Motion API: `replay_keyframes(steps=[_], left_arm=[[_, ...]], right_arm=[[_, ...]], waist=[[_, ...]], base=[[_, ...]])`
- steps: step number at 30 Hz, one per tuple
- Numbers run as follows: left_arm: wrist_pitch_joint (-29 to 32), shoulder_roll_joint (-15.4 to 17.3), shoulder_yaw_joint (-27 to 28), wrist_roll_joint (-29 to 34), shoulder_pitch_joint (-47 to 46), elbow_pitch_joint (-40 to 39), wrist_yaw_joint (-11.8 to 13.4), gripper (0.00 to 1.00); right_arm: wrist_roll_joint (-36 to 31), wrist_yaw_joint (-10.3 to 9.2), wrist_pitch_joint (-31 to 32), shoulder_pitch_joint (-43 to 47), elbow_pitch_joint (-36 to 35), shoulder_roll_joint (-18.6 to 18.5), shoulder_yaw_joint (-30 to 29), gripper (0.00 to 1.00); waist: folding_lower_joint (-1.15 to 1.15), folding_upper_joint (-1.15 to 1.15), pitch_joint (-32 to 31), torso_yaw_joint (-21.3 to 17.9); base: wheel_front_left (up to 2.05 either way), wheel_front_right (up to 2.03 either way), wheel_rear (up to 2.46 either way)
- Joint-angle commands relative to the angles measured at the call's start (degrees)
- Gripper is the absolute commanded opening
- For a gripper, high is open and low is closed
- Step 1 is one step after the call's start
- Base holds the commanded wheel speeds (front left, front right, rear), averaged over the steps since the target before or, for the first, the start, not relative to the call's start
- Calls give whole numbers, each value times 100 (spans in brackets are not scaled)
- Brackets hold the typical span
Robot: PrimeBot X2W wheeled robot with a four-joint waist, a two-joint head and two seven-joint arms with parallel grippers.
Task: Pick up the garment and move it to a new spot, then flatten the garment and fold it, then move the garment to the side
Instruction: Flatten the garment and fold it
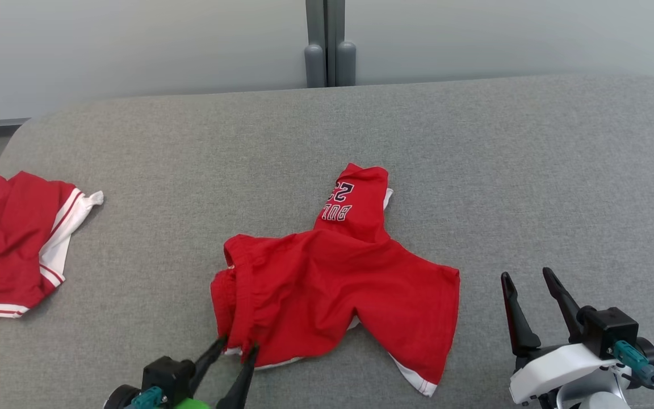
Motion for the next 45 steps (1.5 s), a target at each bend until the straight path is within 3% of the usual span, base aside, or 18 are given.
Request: replay_keyframes(steps=[1,6,13,21,24,33,45], left_arm=[[-131,-26,177,51,-80,-32,97,100],[-233,-110,690,211,-98,-180,302,100],[-228,-448,2120,967,319,-868,482,100],[-224,-890,3324,1801,679,-1141,280,100],[-224,-1055,3637,2027,745,-1154,98,100],[-225,-1492,4101,2448,842,-1136,-388,100],[-225,-1704,4089,2747,755,-1016,-576,100]], right_arm=[[50,0,-18,82,39,-29,-4,100],[65,0,-18,90,71,-35,23,100],[51,0,-18,184,63,-4,-37,100],[84,0,-18,204,180,1,-12,100],[102,0,-18,186,339,21,69,100],[73,0,-17,-295,1117,14,487,100],[-144,0,473,-1318,2655,74,580,100]], waist=[[0,0,-71,7],[0,0,-171,-43],[0,0,-280,-87],[0,0,-312,-88],[0,0,-324,-65],[0,0,-306,84],[0,0,-199,474]], base=[[0,0,0],[0,0,0],[0,0,0],[0,0,0],[0,0,0],[0,0,0],[0,0,0]])
